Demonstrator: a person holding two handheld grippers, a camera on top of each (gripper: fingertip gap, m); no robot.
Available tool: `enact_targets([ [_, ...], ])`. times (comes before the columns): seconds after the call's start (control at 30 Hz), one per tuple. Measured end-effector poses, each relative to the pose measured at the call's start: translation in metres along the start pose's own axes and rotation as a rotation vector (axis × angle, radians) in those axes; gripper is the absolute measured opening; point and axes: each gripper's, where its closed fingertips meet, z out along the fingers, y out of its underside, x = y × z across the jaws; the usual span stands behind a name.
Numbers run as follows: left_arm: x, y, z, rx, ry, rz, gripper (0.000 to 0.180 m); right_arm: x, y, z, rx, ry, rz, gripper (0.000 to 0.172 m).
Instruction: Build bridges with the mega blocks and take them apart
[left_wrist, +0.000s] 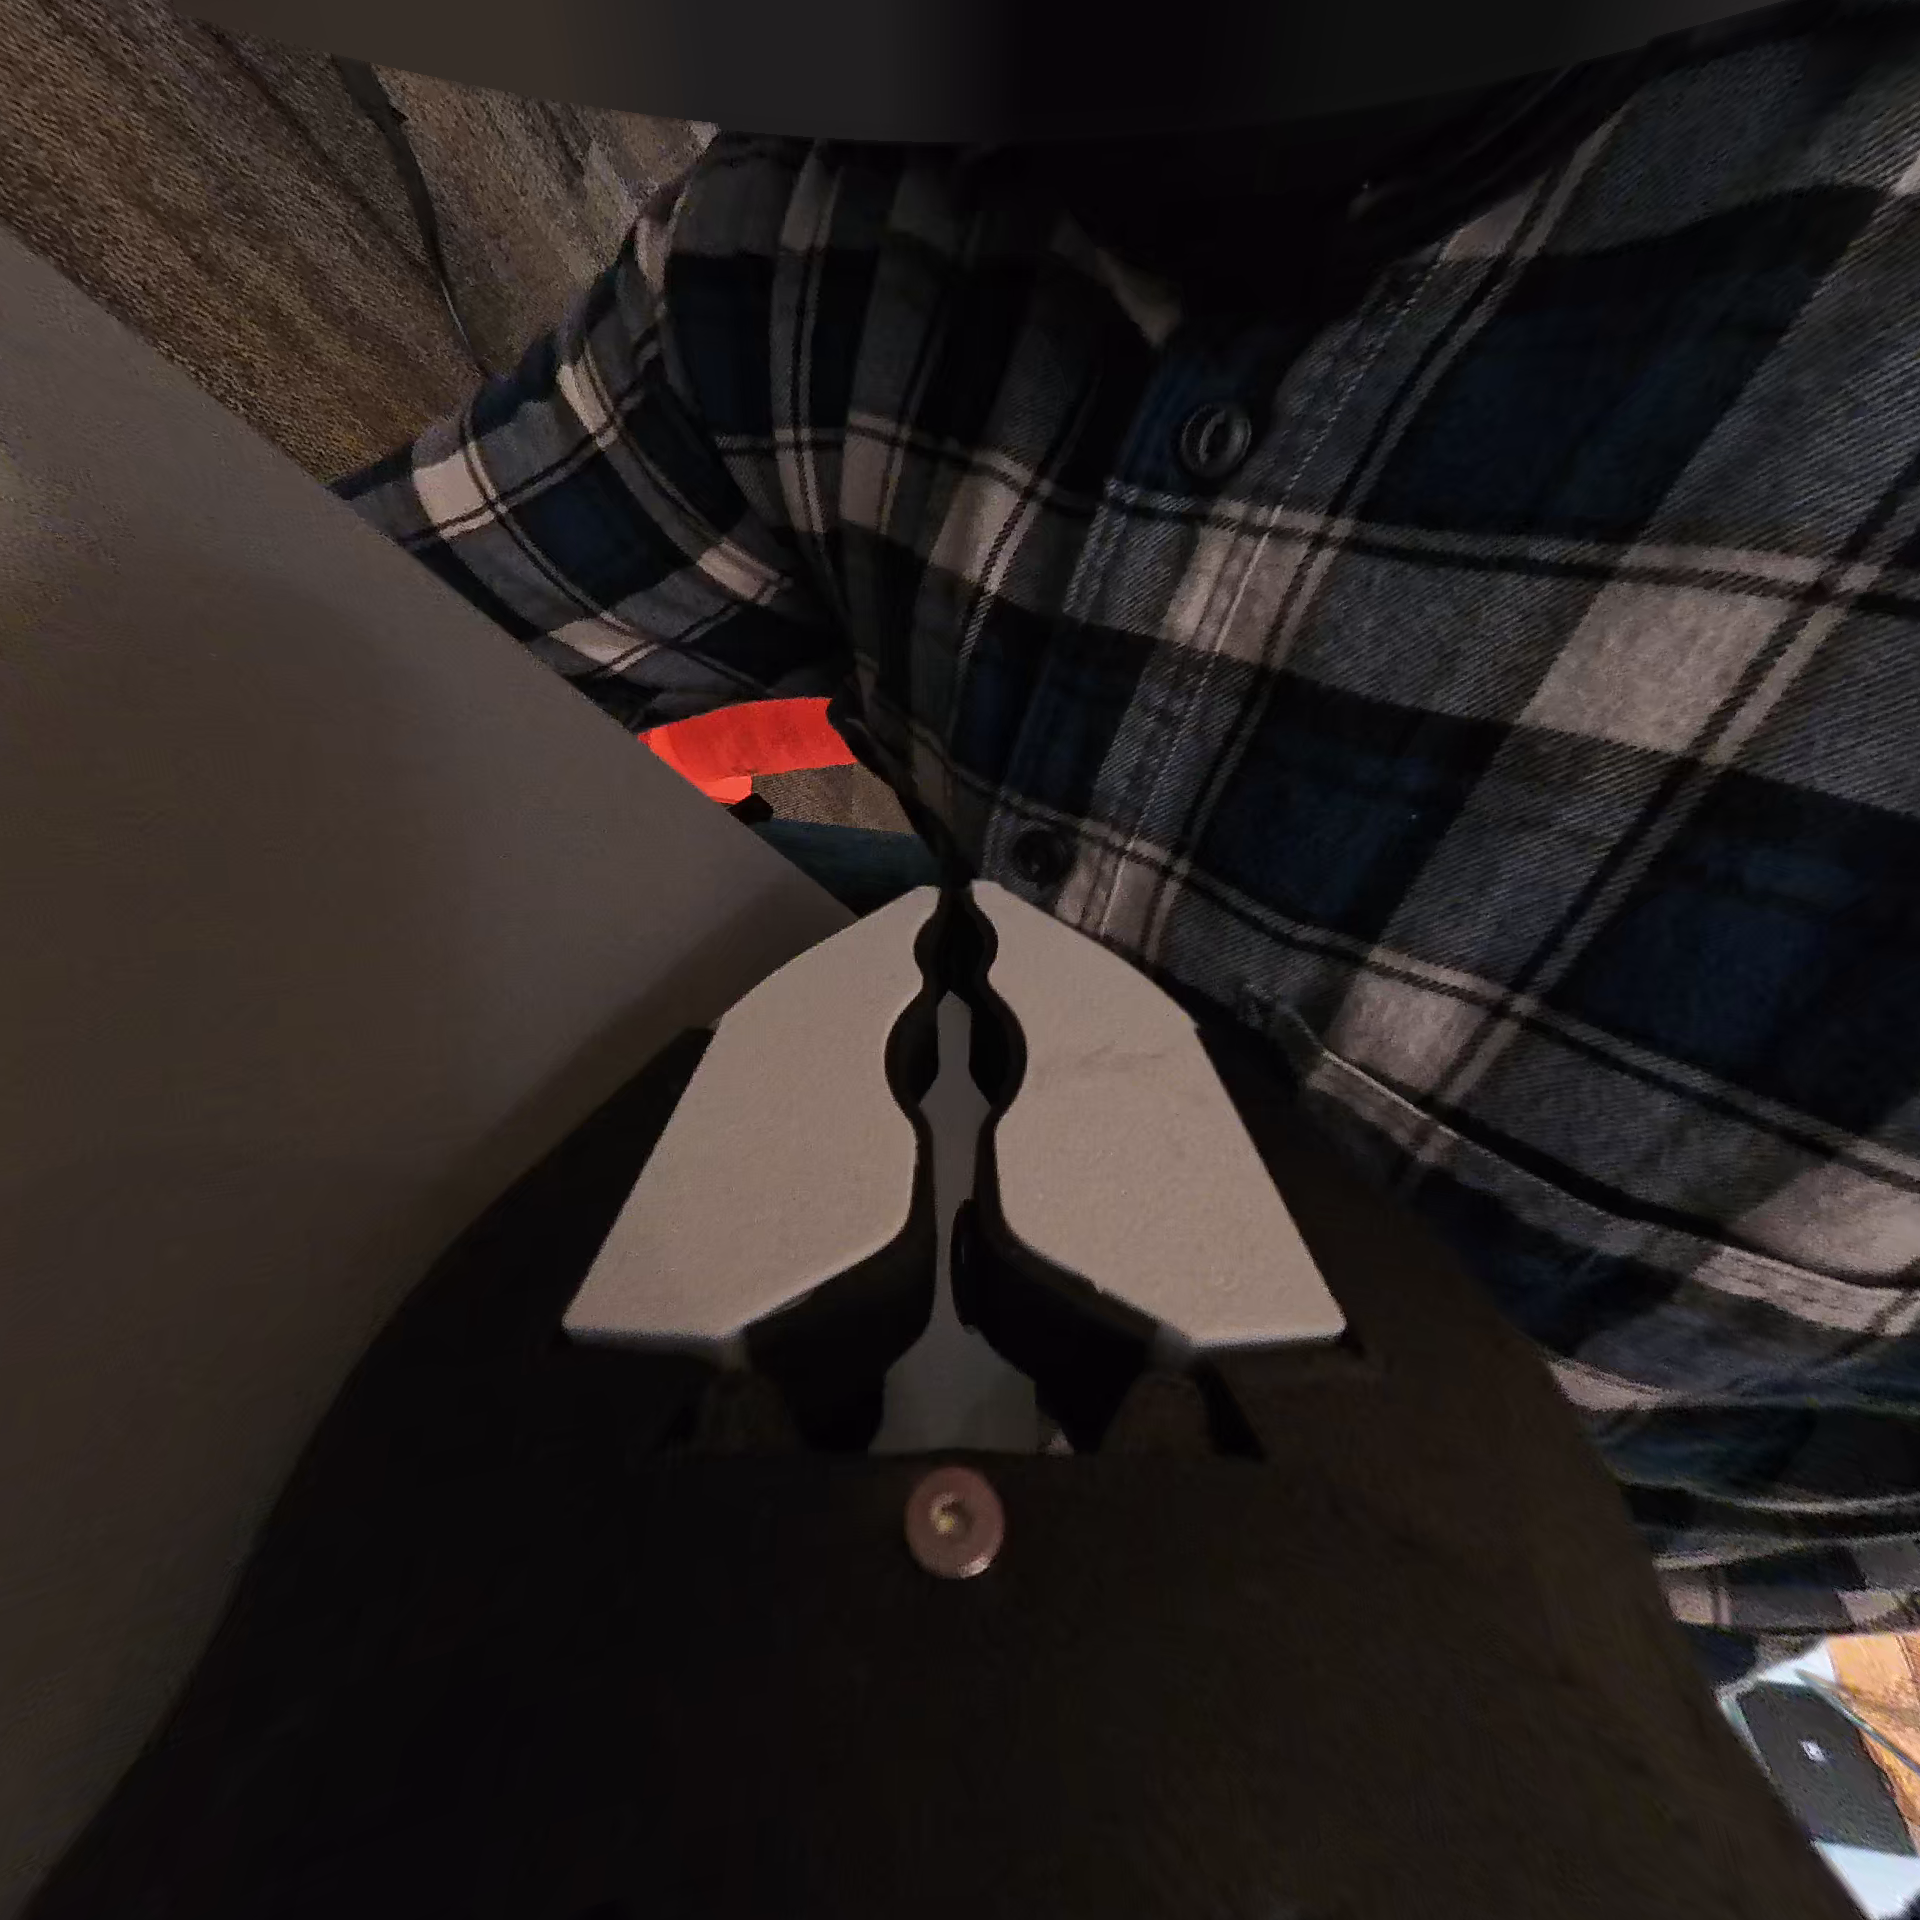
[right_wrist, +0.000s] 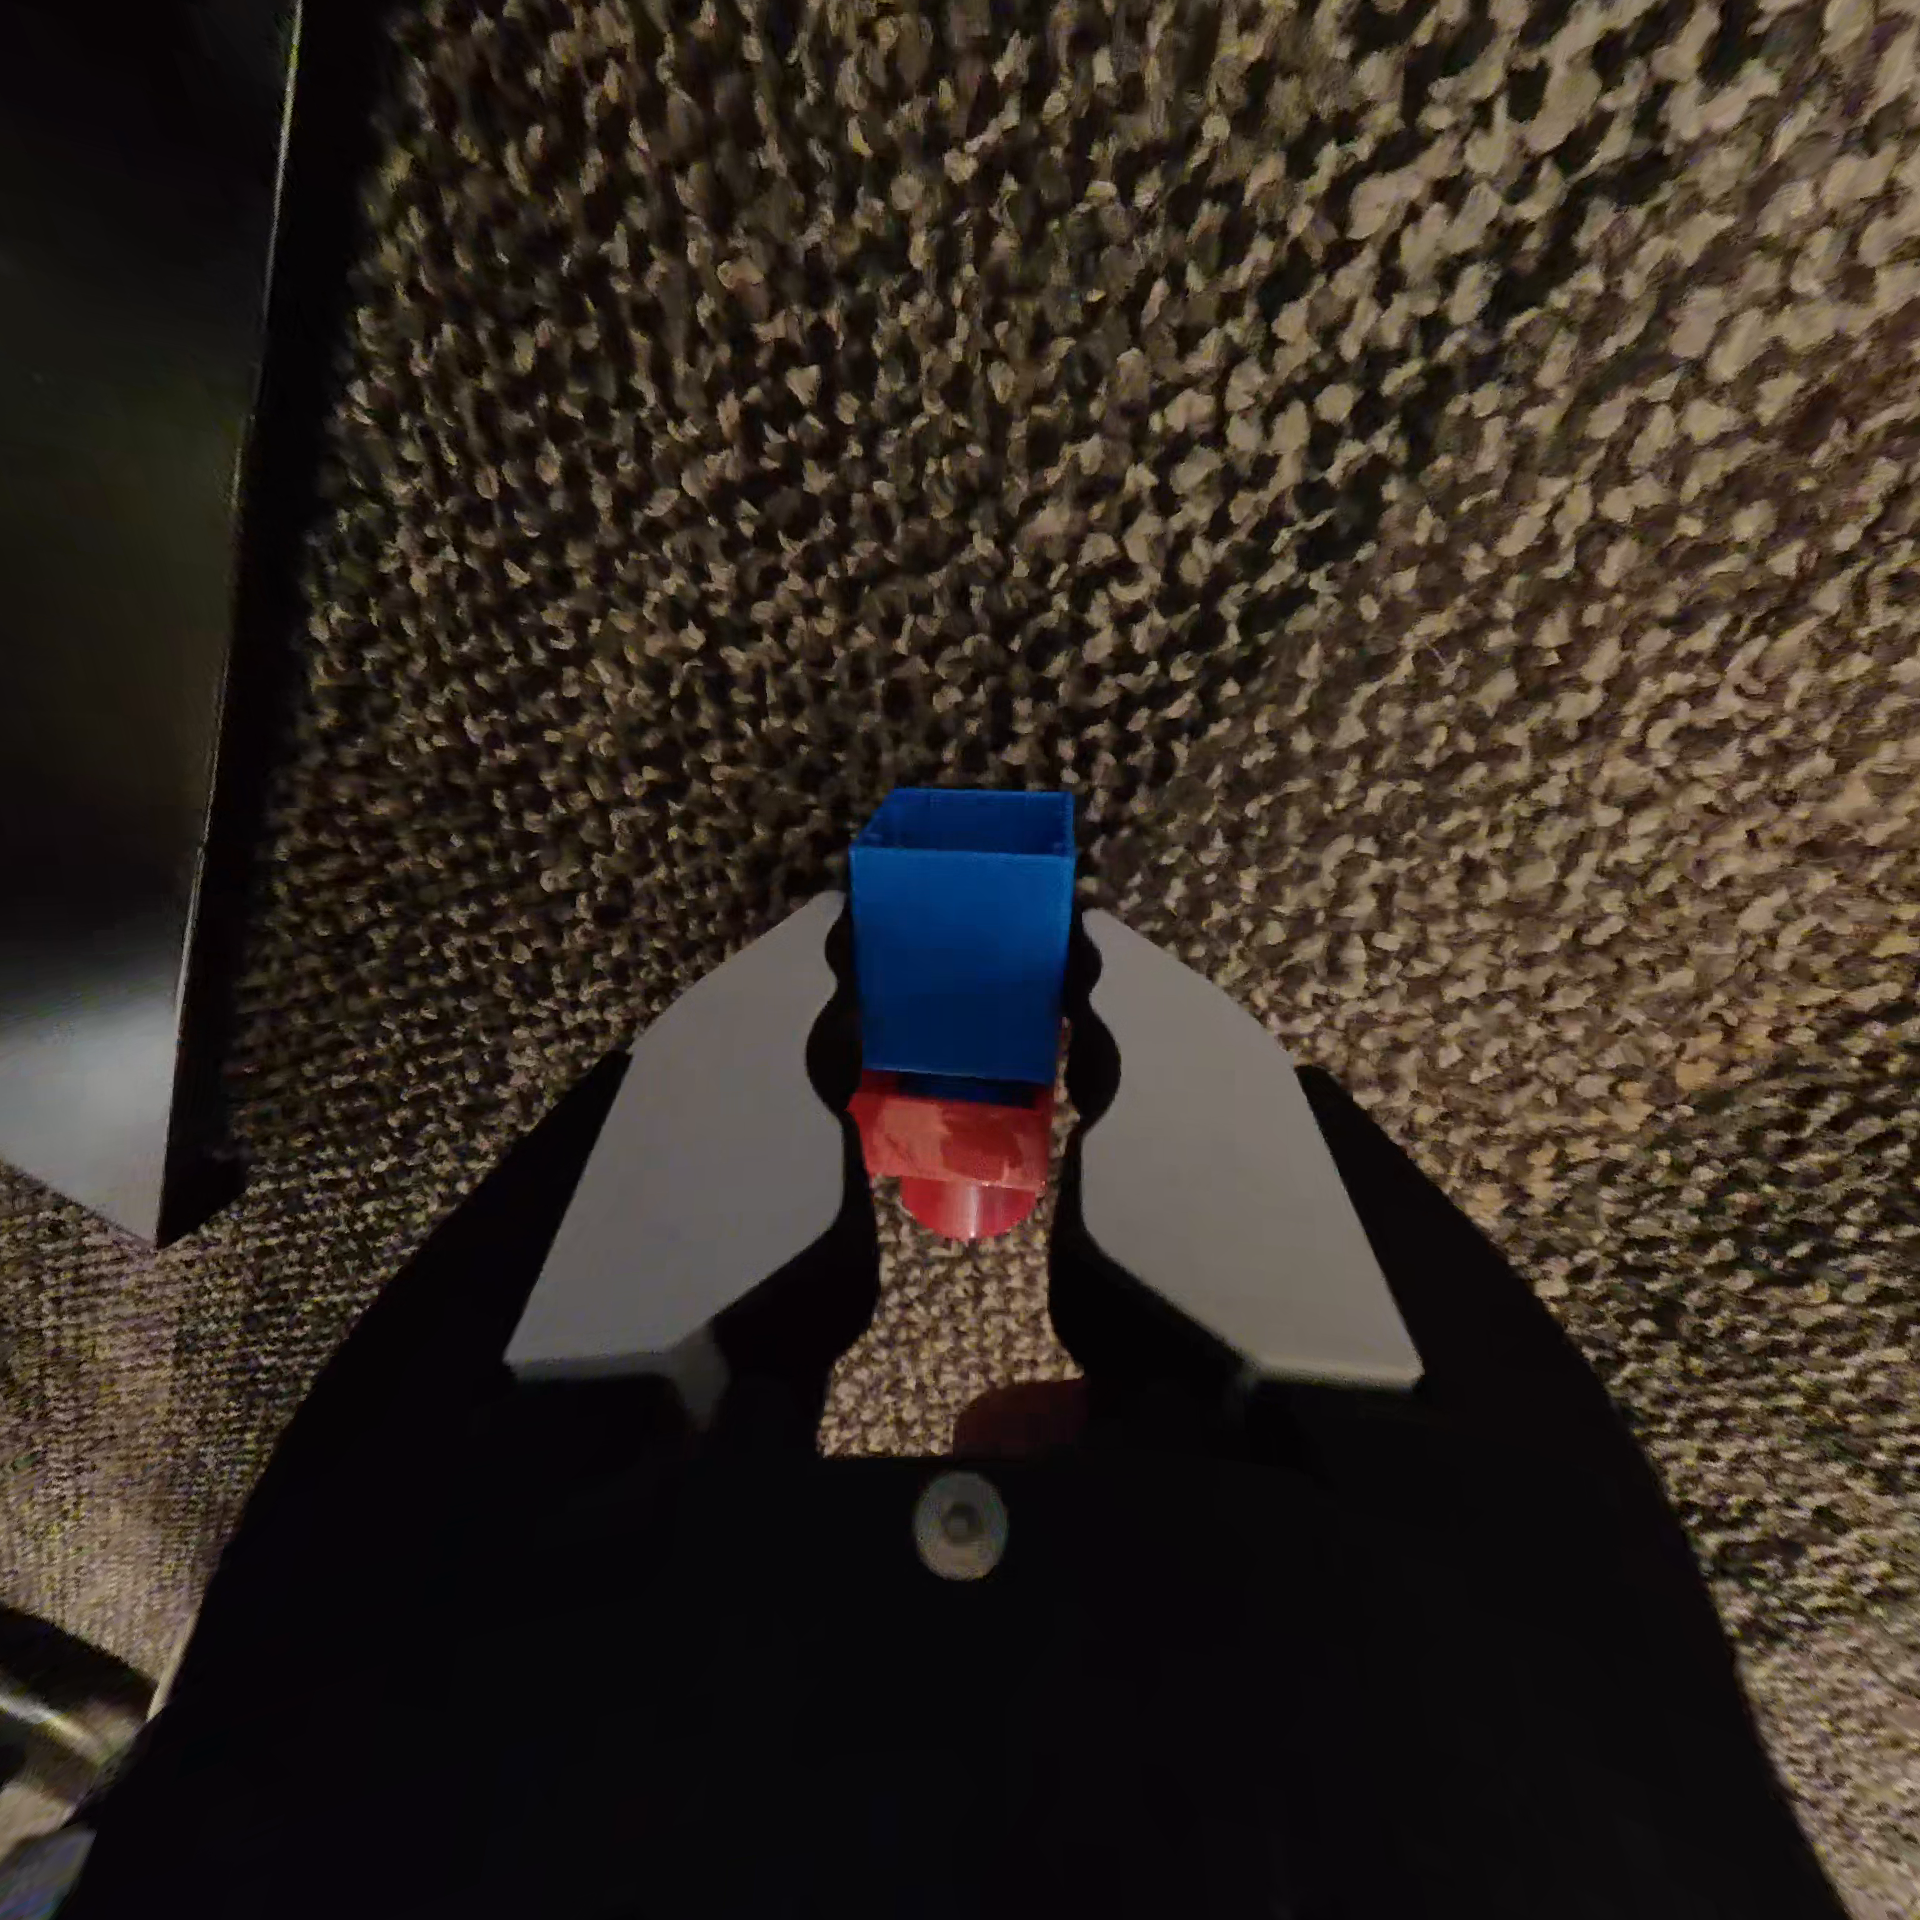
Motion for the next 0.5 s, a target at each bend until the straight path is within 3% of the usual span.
enact_targets([
  [0.13,0.001,0.002,0.0,-0.007,-0.002,0.018,0.0,0.001,-0.008,-0.031,0.101,-0.066,0.069,0.037],
  [0.23,0.004,0.004,0.001,-0.016,0.005,0.036,0.0,0.015,-0.021,-0.101,0.219,-0.065,0.102,0.037],
  [0.33,0.008,0.006,0.002,-0.027,0.014,0.059,0.003,0.036,-0.034,-0.208,0.325,-0.039,0.154,0.037],
  [0.5,0.031,0.002,-0.008,0.022,0.127,0.121,0.018,0.063,-0.041,-0.417,0.484,0.113,0.192,0.037],
])
